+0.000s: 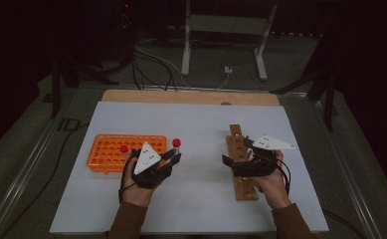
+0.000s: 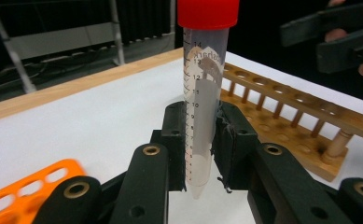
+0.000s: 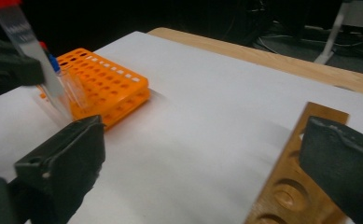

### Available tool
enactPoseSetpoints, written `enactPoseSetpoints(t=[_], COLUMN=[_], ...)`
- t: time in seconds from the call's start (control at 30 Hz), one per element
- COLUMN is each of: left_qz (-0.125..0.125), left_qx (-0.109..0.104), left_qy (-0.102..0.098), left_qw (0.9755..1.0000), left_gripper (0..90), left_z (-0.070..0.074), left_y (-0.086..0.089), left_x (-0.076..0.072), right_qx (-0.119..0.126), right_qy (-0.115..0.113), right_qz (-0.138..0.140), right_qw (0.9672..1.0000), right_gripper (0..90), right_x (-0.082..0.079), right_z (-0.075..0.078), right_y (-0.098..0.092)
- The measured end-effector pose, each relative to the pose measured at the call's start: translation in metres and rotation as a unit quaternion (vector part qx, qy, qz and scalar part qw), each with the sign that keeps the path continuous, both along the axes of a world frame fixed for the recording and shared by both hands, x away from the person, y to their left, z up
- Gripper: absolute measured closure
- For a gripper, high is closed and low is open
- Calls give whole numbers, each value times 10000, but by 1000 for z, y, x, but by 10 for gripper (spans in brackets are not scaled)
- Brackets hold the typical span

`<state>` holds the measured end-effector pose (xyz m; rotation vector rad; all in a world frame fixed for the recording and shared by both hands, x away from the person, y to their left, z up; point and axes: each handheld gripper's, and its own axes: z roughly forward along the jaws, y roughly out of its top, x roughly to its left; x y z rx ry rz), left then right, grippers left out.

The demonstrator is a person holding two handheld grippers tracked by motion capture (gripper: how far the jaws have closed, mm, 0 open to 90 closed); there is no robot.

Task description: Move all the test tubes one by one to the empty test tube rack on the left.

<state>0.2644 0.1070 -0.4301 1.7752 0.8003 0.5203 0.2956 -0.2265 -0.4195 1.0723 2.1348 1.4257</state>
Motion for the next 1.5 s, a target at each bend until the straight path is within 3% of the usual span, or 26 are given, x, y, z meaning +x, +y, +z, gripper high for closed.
enactPoseSetpoints(t=[0.4, 0.67, 0.83, 1.1, 1.17, 1.5], left_qz=[311, 569, 714, 991, 1036, 1281], left_qx=[-322, -485, -459, -433, -500, -378], left_qy=[-149, -98, 3, -32, -22, 28], left_qw=[9989, 9972, 9964, 9941, 9934, 9910], left_gripper=[756, 756, 755, 754, 753, 752], left_z=[19, 21, 21, 19, 17, 11], left_y=[47, 76, 92, 111, 114, 125], left_x=[-4, -4, -4, -5, -6, -5], right_qx=[239, 244, 311, 382, 362, 332], right_qy=[-124, -45, -56, -70, -66, -51], right_qz=[-254, -313, -389, -448, -452, -485], right_qw=[9993, 9992, 9987, 9982, 9983, 9983], right_gripper=[3, 3, 3, 3, 3, 3], right_x=[-5, -2, -2, -1, -1, -2], right_z=[3, -1, 0, 2, 1, 0], right_y=[-21, -22, -28, -31, -31, -30])
